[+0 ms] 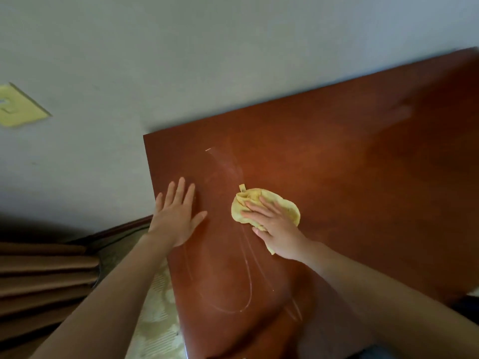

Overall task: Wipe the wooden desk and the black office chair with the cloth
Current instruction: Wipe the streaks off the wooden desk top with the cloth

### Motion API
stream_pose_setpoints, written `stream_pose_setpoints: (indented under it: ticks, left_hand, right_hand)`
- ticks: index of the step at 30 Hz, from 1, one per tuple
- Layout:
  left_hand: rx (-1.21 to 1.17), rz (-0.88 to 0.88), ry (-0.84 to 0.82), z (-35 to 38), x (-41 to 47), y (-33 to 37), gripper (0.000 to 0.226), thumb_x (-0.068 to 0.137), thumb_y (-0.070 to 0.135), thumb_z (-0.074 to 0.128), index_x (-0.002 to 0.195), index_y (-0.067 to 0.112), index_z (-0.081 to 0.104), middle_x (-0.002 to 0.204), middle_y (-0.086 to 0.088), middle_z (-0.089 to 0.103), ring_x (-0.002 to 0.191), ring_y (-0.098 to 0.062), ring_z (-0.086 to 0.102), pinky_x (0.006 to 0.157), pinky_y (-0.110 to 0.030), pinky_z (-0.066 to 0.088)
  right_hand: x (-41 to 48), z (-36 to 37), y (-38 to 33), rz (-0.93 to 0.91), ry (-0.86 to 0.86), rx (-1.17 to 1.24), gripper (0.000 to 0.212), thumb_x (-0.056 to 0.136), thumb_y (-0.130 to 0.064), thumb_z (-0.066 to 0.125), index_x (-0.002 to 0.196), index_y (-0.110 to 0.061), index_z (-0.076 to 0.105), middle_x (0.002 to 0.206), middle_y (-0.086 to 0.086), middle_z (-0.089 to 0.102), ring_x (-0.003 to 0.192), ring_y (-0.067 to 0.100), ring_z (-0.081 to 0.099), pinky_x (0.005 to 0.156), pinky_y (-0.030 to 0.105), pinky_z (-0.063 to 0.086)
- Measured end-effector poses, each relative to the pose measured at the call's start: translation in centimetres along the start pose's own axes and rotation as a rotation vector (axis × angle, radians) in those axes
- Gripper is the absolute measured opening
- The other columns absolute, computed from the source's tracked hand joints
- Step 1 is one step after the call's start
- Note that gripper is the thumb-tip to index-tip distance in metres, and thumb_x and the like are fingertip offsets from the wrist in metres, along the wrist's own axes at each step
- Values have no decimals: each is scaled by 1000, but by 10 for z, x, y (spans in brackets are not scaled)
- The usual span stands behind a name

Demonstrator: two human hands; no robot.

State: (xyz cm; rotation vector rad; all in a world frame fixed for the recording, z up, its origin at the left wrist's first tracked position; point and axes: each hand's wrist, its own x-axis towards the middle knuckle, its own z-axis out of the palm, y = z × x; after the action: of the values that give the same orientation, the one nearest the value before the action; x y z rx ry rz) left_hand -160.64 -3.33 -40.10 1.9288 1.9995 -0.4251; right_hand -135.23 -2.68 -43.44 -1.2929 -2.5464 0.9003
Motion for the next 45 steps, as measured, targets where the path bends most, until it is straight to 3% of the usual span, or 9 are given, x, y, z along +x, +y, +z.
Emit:
stream_pose_setpoints:
  ticks: [8, 12, 17, 21, 24, 32, 37, 45]
  left_hand:
    - [-164, -159, -8, 15, 37, -20, 76, 95, 60, 12, 148, 17, -21, 155, -6, -28, 144, -23, -21, 116, -48, -8]
    - [-213, -176, 4, 21, 46, -20, 80, 94, 62, 12, 147, 13, -23, 155, -7, -29, 143, -24, -24, 118, -46, -5]
    - [-294, -157, -20, 24, 46, -25, 87, 81, 69, 1, 144, 16, -28, 149, -2, -38, 136, -18, -36, 117, -44, -7]
    - [-314, -115, -72, 22, 51, -31, 89, 72, 75, -5, 133, 20, -38, 140, 1, -47, 127, -16, -46, 118, -42, -7]
    - [-302, -73, -128, 20, 51, -35, 98, 63, 86, -4, 125, 24, -48, 130, 4, -59, 121, -14, -54, 113, -40, -13]
    - [-288, -32, -250, 8, 54, -39, 139, 30, 102, 21, 114, 24, -57, 125, 4, -64, 117, -18, -58, 115, -46, -7]
    - [-259, -32, -271, 5, 52, -39, 150, 37, 96, 48, 114, 22, -57, 123, 3, -66, 116, -19, -58, 115, -47, -4]
    - [-274, -76, -201, 6, 48, -34, 150, 38, 95, 52, 112, 27, -59, 128, 6, -62, 118, -16, -57, 116, -50, -1]
  right_hand:
    - [4, -28, 24, -255, -293, -164, 47, 100, -11, 41, 143, -30, 38, 154, -16, 18, 144, 4, -6, 118, 26, -7]
    - [53, -52, 44, -124, -181, -55, 47, 97, -8, 48, 139, -30, 43, 151, -18, 21, 145, 2, 0, 119, 27, -1]
    - [124, -69, 60, -10, 7, -29, 42, 95, -3, 50, 134, -19, 50, 152, 0, 32, 146, 20, 12, 120, 37, 9]
    - [185, -63, 52, 150, 201, -56, 40, 96, -4, 46, 134, -15, 49, 151, 5, 33, 145, 28, 15, 119, 37, 7]
    - [215, -51, 34, 286, 254, -137, 41, 99, -13, 42, 139, -20, 42, 155, 0, 26, 145, 28, 10, 118, 38, 5]
    - [203, -8, -20, -100, 38, -179, 48, 98, -15, 45, 144, -24, 36, 156, -5, 22, 146, 26, 6, 118, 41, 3]
    - [161, -1, -22, -249, -41, -108, 46, 96, -14, 51, 140, -25, 44, 153, -7, 30, 146, 19, 9, 120, 38, 4]
    - [109, -28, 17, -274, -122, -165, 50, 96, -10, 51, 140, -30, 42, 153, -12, 27, 145, 9, 7, 119, 29, 4]
